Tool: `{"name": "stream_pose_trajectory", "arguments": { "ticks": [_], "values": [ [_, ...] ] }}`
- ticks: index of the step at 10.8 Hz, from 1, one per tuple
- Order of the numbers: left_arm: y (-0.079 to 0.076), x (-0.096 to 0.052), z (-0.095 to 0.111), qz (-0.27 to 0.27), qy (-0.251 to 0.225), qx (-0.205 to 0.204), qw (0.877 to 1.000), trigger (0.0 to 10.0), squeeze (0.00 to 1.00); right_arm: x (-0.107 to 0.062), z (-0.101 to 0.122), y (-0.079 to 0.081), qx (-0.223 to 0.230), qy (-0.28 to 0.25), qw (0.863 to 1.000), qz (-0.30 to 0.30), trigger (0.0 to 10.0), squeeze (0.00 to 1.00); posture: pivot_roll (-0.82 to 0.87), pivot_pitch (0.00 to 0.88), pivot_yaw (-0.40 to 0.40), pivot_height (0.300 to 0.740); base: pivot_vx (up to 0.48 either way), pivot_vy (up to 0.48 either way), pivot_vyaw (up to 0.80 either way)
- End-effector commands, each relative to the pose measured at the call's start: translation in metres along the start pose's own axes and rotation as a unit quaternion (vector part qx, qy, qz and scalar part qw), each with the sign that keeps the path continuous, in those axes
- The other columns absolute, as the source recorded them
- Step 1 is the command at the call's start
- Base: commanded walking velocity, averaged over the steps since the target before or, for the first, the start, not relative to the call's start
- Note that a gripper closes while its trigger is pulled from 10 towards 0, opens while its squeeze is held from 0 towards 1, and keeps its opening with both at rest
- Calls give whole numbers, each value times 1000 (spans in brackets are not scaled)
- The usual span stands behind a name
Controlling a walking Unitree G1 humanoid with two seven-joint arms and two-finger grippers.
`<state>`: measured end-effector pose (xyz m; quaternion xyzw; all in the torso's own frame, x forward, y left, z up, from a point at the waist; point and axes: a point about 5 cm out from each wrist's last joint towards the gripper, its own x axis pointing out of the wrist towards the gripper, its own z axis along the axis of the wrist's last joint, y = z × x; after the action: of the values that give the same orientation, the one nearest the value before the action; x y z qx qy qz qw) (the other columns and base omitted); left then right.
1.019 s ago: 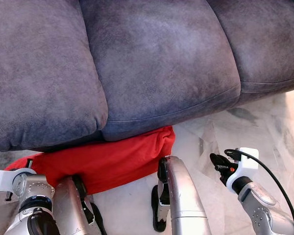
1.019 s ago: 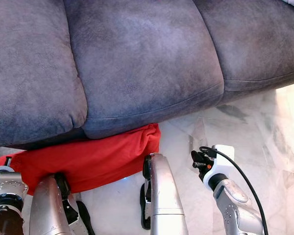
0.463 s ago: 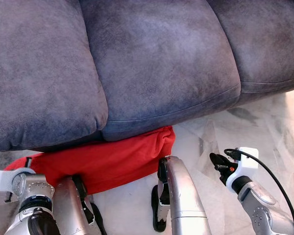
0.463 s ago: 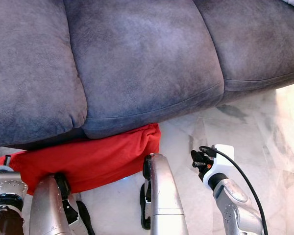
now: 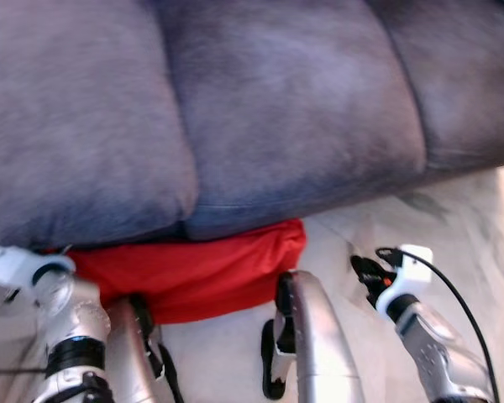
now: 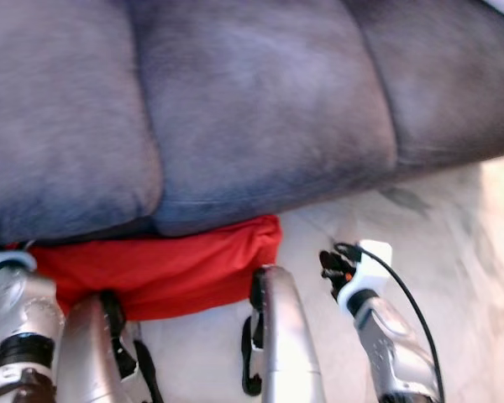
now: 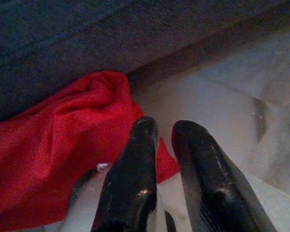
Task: Move the pillow to the sofa from floor
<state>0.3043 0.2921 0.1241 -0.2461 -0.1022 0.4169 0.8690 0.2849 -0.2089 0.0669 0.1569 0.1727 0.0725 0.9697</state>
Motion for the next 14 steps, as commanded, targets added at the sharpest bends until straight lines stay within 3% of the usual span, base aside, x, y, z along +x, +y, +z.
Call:
{"name": "stream_pose_trajectory", "arguments": {
  "ticks": [1,2,3,5,6,8,9,14],
  "values": [
    [-18,-2,25,-43,-64,1,997,10000,0,-5,-13,-8,9,19,1000,-19,10000,0,29,430,-178,524,0,0,0],
    [-35,-14,20,-87,-53,8,995,10000,0,0,-15,-9,13,16,1000,-22,10000,0,38,409,-167,524,0,0,0],
    [-41,-31,-2,-126,2,21,992,10000,0,8,-24,-8,23,18,999,-30,10000,0,66,352,-135,524,0,0,0],
    [-30,-47,-22,-159,29,89,983,10000,0,16,-40,-3,30,28,999,-33,10000,0,89,311,-104,524,0,0,0],
    [-11,-54,-36,-149,60,106,981,10000,0,15,-49,-1,17,37,999,-34,10000,0,94,301,-94,524,0,0,0],
    [12,-61,-45,-135,88,138,977,10000,0,14,-57,-5,14,40,998,-39,10000,0,99,289,-86,524,0,0,0],
    [16,-63,-44,-136,91,144,976,10000,0,13,-59,-9,16,38,998,-44,10000,0,102,288,-80,524,0,0,0],
    [10,-55,-30,-144,69,156,975,10000,0,16,-61,-10,16,28,998,-50,10000,0,115,286,-65,524,202,0,0]
  ]
}}
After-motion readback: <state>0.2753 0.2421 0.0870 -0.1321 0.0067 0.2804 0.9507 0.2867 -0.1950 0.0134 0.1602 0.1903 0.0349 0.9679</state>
